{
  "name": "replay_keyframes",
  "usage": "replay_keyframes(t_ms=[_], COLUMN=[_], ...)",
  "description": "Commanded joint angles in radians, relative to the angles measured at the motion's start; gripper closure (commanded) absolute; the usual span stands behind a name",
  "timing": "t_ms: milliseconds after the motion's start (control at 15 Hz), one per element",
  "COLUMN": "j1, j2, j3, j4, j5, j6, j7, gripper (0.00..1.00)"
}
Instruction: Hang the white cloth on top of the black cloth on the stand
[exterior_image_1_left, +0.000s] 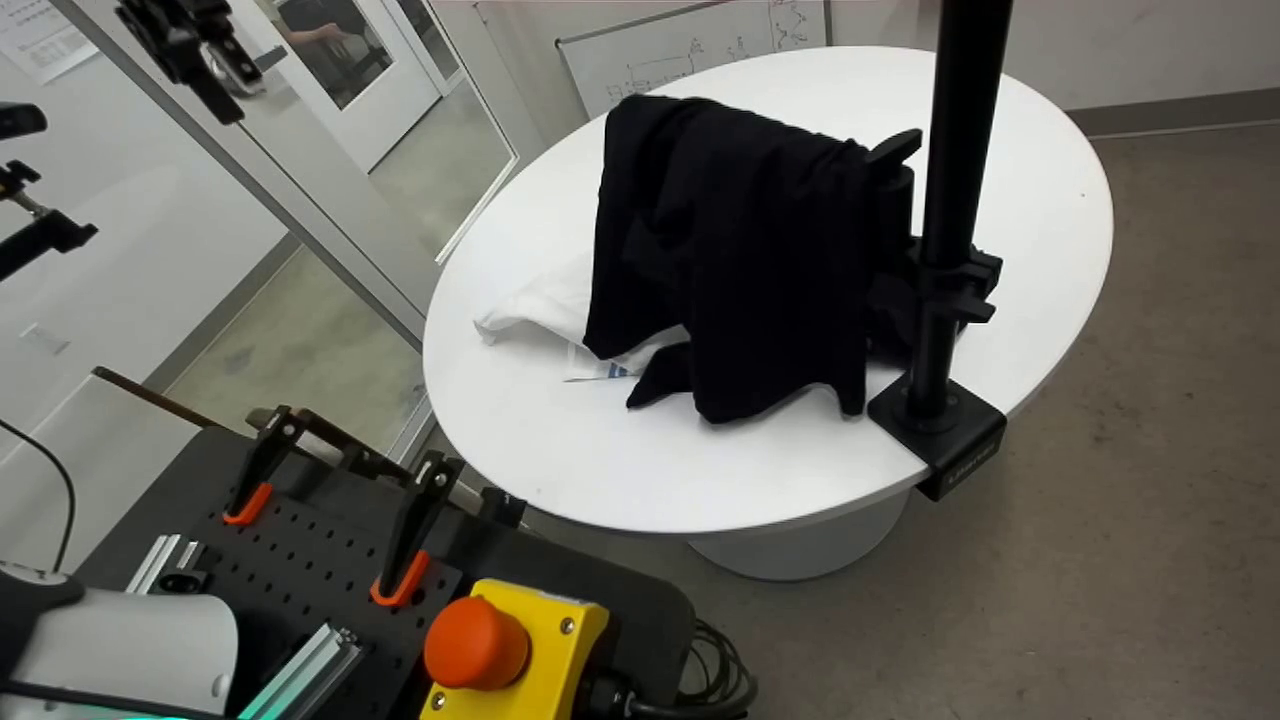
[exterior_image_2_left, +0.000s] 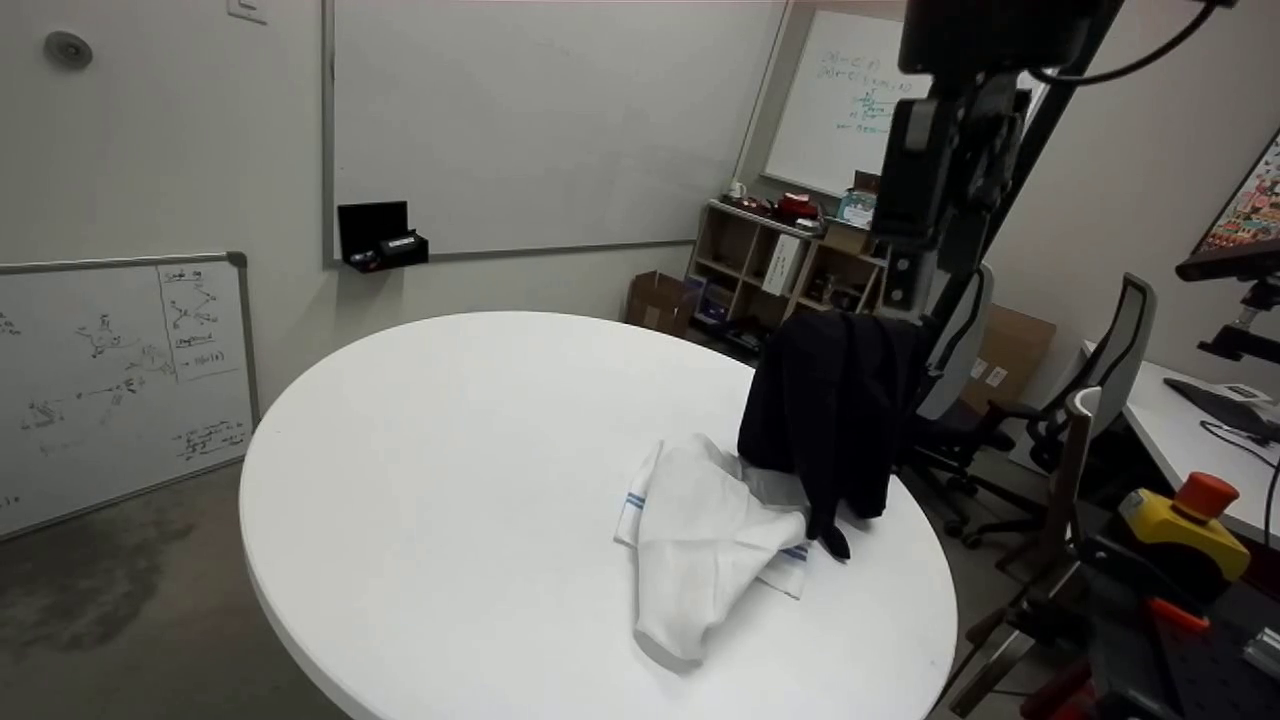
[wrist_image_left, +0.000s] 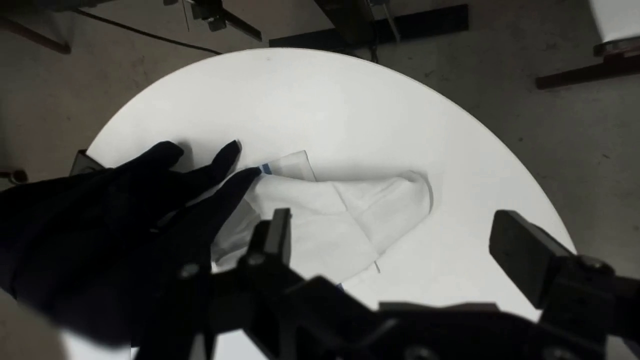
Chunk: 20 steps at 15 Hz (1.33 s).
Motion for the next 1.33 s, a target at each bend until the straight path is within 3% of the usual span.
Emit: replay_keyframes(t_ms=[0,400,933,1267], j1=[0.016,0.053,0.125,0.130], j2=[0.119,0.246,0.405,0.414], j3=[-0.039,-0.102,-0.186,-0.202], j4=[0.044,0.074,0.111,0.107], j5=[-0.070,-0.165,-0.373,-0.331], j6=[0.035,0.057,0.137,0.130], j7=[0.125,0.262,0.498,0.485], gripper=[0.00,0.00,0.00,0.00])
